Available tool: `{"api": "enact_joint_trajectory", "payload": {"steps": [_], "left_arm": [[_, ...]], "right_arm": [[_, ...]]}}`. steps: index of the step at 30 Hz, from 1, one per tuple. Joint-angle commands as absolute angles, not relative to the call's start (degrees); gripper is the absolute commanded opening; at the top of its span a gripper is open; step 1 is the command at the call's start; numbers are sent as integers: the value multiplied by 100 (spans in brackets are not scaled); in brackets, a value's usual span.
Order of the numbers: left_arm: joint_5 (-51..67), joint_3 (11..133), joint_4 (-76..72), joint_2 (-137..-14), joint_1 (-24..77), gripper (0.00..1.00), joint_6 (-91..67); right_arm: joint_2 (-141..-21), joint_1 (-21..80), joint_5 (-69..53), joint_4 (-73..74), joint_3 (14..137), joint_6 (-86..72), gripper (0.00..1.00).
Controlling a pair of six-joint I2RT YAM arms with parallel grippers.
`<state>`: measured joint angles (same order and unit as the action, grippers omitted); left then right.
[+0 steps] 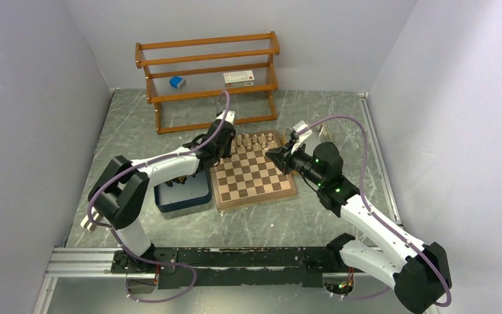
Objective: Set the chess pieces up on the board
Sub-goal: Place the chess piece on the chessboard.
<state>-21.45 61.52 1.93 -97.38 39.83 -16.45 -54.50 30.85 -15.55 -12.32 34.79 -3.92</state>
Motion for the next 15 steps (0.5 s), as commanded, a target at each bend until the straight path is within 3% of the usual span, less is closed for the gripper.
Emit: {"api": "enact_joint_trajectory", "payload": {"steps": [1,15], "left_arm": [[-2219,6090,-289,-9798,4007,8,-1581],[-2319,6081,-481,-10129,4008,7,-1547]], "right_arm": [[-5345,3056,-1455,-1267,3410,-316,0],[-5280,3041,-1450,-1199,3409,-229,1]]}}
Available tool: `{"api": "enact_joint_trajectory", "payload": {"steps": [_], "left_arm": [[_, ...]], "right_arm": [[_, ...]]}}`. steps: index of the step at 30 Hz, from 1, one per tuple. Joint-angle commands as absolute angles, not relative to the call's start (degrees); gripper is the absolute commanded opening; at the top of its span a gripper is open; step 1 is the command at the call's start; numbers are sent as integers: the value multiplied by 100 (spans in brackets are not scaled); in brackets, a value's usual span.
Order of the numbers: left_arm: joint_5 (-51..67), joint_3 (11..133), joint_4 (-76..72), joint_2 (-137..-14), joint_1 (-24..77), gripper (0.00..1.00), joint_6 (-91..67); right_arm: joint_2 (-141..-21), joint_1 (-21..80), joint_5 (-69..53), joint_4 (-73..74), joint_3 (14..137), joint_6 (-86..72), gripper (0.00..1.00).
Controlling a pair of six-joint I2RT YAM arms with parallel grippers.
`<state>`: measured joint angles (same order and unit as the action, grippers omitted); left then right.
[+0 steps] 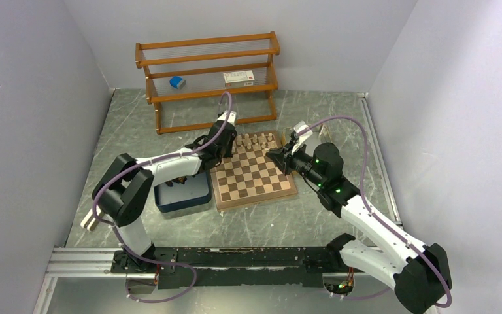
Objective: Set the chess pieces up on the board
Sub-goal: Place the chess piece on the chessboard.
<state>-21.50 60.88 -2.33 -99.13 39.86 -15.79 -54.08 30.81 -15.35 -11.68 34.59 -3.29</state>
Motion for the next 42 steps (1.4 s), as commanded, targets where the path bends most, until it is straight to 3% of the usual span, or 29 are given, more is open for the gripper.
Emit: {"api": "enact_joint_trajectory", "payload": {"steps": [1,27,42], "left_arm": [[-2334,6101,-470,-10167,4006,7,-1547],[-2477,5990,-874,-10579,4005,7,-1411],[-2469,5934,-954,-10634,4001,18,-1427]], "right_arm": [[-5282,3042,-1443,-1196,3403,-221,1],[-5238,3024,-1415,-1220,3401,-123,0],[-5272,3017,-1433,-1248,3384,-123,0]]}}
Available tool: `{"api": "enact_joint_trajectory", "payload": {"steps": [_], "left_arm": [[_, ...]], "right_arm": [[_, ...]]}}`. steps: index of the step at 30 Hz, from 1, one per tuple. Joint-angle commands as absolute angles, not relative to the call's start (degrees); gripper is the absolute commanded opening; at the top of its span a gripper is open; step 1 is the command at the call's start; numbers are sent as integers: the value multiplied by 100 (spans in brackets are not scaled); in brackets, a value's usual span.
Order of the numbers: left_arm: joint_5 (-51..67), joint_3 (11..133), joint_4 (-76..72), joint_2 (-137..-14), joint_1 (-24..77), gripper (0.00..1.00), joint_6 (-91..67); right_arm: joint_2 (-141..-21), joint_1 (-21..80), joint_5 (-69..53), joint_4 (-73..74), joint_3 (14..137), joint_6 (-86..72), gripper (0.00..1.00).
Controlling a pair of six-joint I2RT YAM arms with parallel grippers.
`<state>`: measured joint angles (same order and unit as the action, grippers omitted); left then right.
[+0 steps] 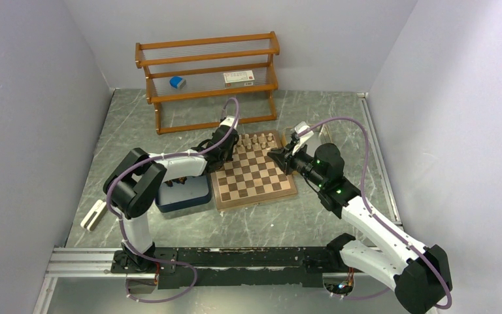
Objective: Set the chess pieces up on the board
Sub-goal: Place the chess piece on the chessboard.
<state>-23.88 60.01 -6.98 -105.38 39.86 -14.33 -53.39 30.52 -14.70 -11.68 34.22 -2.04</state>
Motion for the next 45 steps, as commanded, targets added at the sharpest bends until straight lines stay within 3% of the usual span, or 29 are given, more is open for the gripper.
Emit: {"api": "enact_joint_trajectory", "payload": {"steps": [1,18,29,36,45], "left_arm": [[-2462,5933,-943,-10627,4004,19,-1436],[-2390,6029,-734,-10430,4007,31,-1503],[-1956,6280,-250,-9506,3998,39,-1886],[-879,6162,-121,-8478,3971,47,-2167],[1481,4884,-1589,-6842,3897,49,-2678]], "right_arm": [[-5272,3015,-1433,-1242,3371,-127,0],[-5325,3006,-1490,-1300,3341,-230,0],[-5628,3006,-1807,-1594,3399,-910,0],[-5837,3000,-1394,-2019,3526,-2292,3],[-5862,2997,-1041,-2436,3630,-4124,6]]}}
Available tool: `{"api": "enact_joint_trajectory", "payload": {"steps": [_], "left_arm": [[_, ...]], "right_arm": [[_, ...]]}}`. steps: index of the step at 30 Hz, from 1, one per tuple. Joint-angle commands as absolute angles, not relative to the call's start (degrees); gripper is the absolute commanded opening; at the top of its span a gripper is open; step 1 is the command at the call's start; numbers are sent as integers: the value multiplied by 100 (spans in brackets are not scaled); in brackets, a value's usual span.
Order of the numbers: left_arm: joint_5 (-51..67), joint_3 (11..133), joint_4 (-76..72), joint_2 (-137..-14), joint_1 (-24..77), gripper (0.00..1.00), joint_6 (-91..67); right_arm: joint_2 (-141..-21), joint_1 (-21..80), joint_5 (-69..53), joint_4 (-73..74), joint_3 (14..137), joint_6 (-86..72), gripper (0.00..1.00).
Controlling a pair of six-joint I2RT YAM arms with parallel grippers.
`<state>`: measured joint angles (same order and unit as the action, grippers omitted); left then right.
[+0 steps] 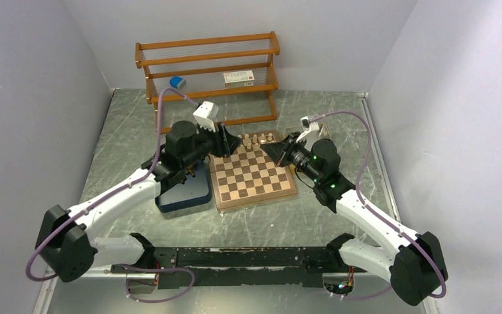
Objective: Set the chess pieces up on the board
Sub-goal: Place the chess piece on the chessboard.
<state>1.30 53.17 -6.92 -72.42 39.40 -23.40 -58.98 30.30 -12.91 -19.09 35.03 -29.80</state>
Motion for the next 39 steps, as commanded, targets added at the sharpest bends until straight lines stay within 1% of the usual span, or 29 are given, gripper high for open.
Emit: {"api": "enact_joint_trajectory", "payload": {"steps": [1,6,9,11,13,17,21,23,26,28,32,34,37,39], "left_arm": [[1654,4823,-1704,-6765,3895,52,-2706],[1932,5054,-1371,-6660,3893,57,-2625],[2150,4979,-1571,-6678,3893,59,-2694],[2312,4878,-1843,-6726,3892,60,-2842],[2327,4957,-1727,-6761,3878,60,-2984],[2065,5327,-916,-6710,3794,60,-3354],[2088,5646,-409,-6618,3718,60,-3634],[2012,5859,55,-6605,3716,61,-3485],[1954,6101,742,-6544,3714,65,-2941],[2085,6018,809,-6399,3705,64,-2397],[2094,5724,840,-6034,3708,62,-1170],[2204,5481,553,-5821,3709,63,-473],[2342,5165,198,-5671,3701,66,359],[2881,5164,340,-5727,3707,69,1320]], "right_arm": [[-5867,2994,-1042,-2525,3615,-4395,6],[-6071,2983,-1235,-2591,3709,-5190,4],[-6126,2989,-1157,-3080,3476,-5823,5],[-6213,2983,-1392,-3581,3367,-5886,5],[-6347,2983,-1881,-3664,3506,-5393,6],[-6556,2980,-2670,-3271,3842,-4095,6],[-6662,2980,-3531,-2755,4083,-3156,6],[-6723,2987,-3951,-2363,4240,-2761,6],[-6736,2980,-4101,-2030,4263,-2661,5],[-6722,2973,-4050,-2287,4115,-3147,5],[-6904,2971,-3827,-2403,4082,-4622,4],[-6972,2976,-3583,-2446,3990,-5468,4],[-7030,2970,-3462,-3375,3540,-6910,5],[-7147,2986,-3599,-4279,3292,-7580,5]]}}
